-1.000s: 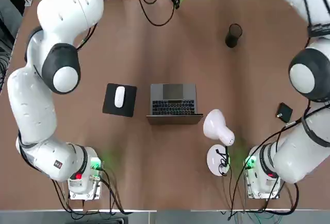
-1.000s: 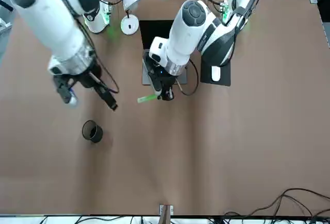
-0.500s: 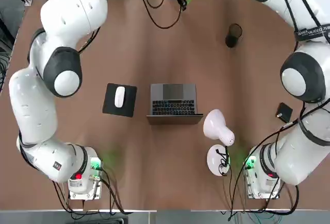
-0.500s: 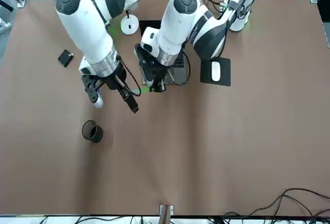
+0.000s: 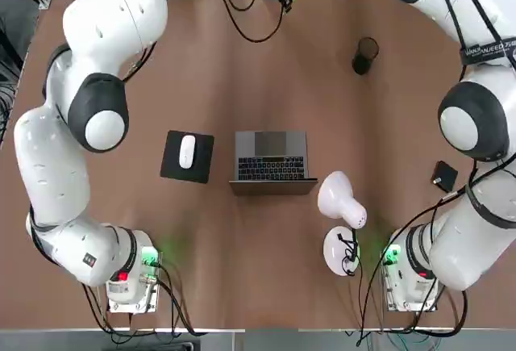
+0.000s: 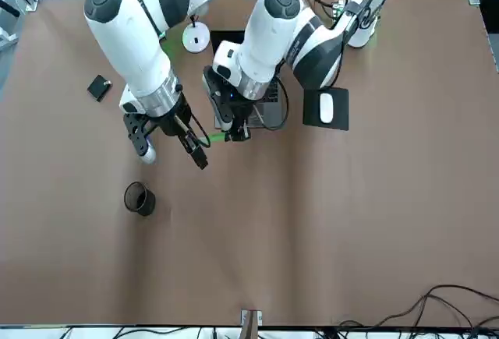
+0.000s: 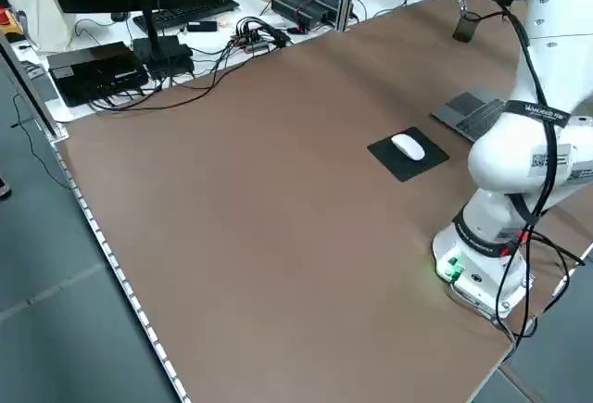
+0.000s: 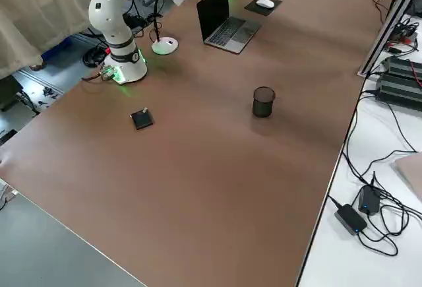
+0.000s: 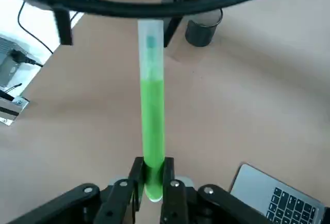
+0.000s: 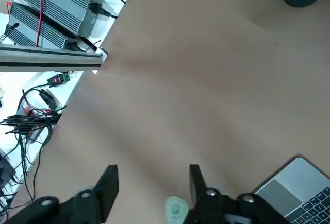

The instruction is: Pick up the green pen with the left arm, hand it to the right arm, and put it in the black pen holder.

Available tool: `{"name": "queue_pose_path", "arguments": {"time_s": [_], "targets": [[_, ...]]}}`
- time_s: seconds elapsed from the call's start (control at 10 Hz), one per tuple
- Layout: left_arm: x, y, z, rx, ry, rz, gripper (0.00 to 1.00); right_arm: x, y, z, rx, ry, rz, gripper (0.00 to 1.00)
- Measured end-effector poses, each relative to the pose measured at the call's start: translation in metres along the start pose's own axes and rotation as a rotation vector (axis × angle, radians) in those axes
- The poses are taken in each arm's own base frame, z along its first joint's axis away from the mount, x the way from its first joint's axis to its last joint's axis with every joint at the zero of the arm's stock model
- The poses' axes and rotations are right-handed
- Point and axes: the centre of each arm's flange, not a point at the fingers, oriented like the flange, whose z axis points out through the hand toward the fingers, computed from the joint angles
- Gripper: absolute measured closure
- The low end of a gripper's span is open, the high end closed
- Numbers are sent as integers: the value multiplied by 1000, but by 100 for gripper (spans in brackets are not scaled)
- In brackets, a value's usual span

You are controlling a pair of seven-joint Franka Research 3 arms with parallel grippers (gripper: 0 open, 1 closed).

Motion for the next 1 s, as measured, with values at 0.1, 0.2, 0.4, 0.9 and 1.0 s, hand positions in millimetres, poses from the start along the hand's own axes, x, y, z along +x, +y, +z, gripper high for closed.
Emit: {"name": "queue_pose_path", "arguments": {"time_s": [0.1,0.2,0.4,0.9,1.0], "targets": [[0,-2,-1,3,4,-2,82,-2,0,0,-1,-1,-2,48],[0,-4,-1,7,8,-5,82,-6,0,1,-4,-4,-9,49],[0,-13,-3,19,32,-21,82,-19,-1,2,-10,-11,-26,51],[-1,-22,15,25,64,-44,82,-24,-2,3,-10,-14,-34,64],[0,-21,15,25,66,-45,82,-26,-2,3,-10,-14,-35,66]]}}
